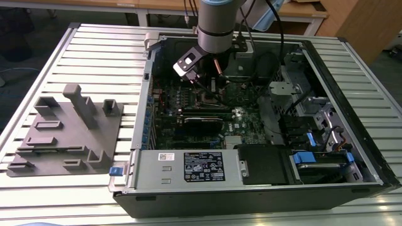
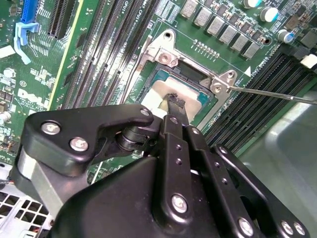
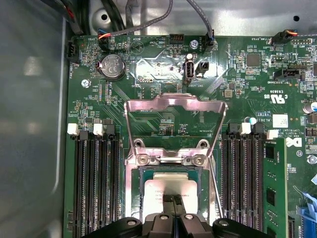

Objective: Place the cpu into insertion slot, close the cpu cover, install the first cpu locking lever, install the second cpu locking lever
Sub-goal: 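Place the cpu into insertion slot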

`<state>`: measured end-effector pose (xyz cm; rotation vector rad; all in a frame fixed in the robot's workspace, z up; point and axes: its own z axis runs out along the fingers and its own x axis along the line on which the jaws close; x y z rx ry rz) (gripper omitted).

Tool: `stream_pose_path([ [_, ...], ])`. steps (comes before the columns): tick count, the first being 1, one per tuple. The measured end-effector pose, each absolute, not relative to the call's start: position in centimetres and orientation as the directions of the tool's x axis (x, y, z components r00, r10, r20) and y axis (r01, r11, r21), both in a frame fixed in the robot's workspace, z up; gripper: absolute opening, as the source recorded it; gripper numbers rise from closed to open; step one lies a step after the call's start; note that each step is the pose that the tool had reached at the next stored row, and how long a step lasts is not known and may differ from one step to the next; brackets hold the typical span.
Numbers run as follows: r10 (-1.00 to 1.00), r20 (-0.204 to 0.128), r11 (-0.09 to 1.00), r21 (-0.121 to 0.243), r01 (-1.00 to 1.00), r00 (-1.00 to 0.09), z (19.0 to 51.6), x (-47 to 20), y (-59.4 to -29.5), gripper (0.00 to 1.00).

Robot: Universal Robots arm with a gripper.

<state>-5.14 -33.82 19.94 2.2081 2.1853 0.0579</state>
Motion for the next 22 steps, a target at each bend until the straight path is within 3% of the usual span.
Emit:
stream_pose_path([
  [9,1.000,0.001,-0.010,0.050,0.999,0.010,22.0,-5.2,-33.8,0.11],
  [22,1.000,0.001,-0.010,0.050,0.999,0.010,22.2,-5.0,-33.8,0.11],
])
